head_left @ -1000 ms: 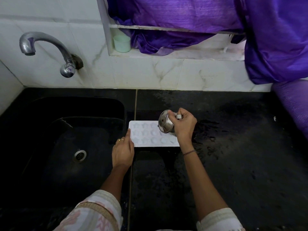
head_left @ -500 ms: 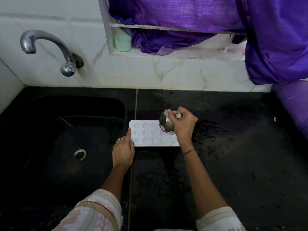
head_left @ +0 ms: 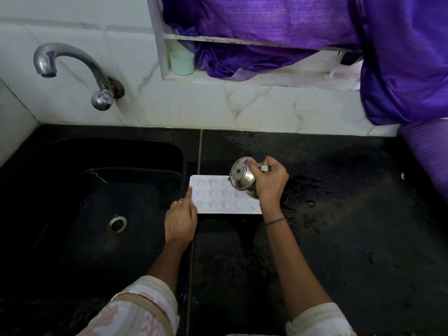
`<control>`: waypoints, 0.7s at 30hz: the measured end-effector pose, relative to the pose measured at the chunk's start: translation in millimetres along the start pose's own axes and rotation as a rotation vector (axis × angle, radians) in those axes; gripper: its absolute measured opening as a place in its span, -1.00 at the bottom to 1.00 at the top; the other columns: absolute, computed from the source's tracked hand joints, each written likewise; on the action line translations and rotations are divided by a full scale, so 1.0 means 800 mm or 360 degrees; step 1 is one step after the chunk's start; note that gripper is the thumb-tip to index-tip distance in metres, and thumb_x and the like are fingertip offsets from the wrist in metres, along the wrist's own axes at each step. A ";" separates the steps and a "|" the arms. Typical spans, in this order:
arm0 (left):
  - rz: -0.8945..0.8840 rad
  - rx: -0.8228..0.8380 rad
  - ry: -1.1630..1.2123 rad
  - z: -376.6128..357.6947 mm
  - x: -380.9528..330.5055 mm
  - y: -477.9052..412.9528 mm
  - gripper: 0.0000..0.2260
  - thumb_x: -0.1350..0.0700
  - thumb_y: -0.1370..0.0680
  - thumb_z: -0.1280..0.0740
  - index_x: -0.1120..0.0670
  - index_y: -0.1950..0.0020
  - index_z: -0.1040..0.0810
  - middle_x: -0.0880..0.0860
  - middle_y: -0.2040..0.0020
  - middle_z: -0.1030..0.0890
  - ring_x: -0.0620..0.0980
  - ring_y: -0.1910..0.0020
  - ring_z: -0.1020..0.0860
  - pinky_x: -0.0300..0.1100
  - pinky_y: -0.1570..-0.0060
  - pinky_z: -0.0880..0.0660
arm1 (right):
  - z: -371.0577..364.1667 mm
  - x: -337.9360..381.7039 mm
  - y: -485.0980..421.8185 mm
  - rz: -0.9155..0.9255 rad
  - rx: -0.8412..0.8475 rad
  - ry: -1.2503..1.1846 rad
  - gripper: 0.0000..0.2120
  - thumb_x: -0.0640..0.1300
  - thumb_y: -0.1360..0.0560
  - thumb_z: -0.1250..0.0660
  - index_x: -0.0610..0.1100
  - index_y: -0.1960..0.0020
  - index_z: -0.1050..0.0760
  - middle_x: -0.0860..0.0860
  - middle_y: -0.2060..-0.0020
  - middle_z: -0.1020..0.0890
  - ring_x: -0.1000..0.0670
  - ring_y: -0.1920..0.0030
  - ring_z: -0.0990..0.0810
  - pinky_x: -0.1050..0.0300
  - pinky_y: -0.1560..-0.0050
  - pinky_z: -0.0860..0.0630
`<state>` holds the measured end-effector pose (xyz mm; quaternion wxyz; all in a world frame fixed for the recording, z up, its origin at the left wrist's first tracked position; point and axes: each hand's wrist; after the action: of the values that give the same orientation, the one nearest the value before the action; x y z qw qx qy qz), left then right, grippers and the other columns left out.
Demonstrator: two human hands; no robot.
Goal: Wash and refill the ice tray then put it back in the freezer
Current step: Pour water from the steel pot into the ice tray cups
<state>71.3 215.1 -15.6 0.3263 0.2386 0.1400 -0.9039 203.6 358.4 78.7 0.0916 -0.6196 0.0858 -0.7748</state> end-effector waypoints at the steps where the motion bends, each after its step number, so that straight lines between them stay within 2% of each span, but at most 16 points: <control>1: 0.0001 0.0001 0.0000 0.000 0.000 0.000 -0.58 0.14 -0.62 -0.10 0.07 -0.50 -0.23 0.12 0.09 -0.56 0.06 0.06 -0.51 -0.01 0.02 -0.48 | -0.001 0.001 0.000 -0.0028 -0.0002 -0.0014 -0.49 -0.19 -0.37 -0.48 -0.08 0.47 -0.15 0.05 0.55 -0.22 0.12 0.48 -0.18 0.33 0.47 -0.18; 10: 0.0005 0.0005 -0.0023 -0.001 0.000 -0.002 -0.57 0.13 -0.62 -0.09 0.05 -0.50 -0.22 0.13 0.07 -0.57 0.07 0.04 -0.51 0.01 0.01 -0.49 | -0.016 0.003 0.008 -0.0116 0.0017 -0.0090 -0.48 -0.18 -0.37 -0.49 -0.07 0.47 -0.14 0.07 0.56 -0.23 0.13 0.50 -0.18 0.33 0.48 -0.16; 16: 0.0004 0.0003 -0.0013 0.001 -0.002 -0.001 -0.58 0.13 -0.63 -0.08 0.06 -0.50 -0.22 0.12 0.09 -0.57 0.06 0.04 -0.51 0.00 0.01 -0.49 | -0.025 0.004 0.015 0.0021 0.0107 0.0004 -0.47 -0.19 -0.37 -0.47 -0.05 0.47 -0.12 0.06 0.55 -0.20 0.09 0.45 -0.16 0.17 0.42 -0.18; 21: 0.0010 0.0014 0.0000 0.003 -0.002 -0.001 -0.58 0.13 -0.62 -0.09 0.06 -0.50 -0.21 0.13 0.07 -0.57 0.07 0.03 -0.52 -0.01 0.00 -0.49 | -0.032 0.002 0.019 0.0171 0.0167 0.0061 -0.47 -0.18 -0.38 -0.46 -0.02 0.47 -0.10 0.08 0.54 -0.18 0.10 0.45 -0.15 0.11 0.35 -0.23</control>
<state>71.1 215.6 -12.9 0.3283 0.2405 0.1352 -0.9034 179.0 344.2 71.1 0.1637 -0.5935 0.0798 -0.7840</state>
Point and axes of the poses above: each hand's wrist, its own y-axis away from the middle knuckle, its own z-axis out of the back of the hand, x = y × z
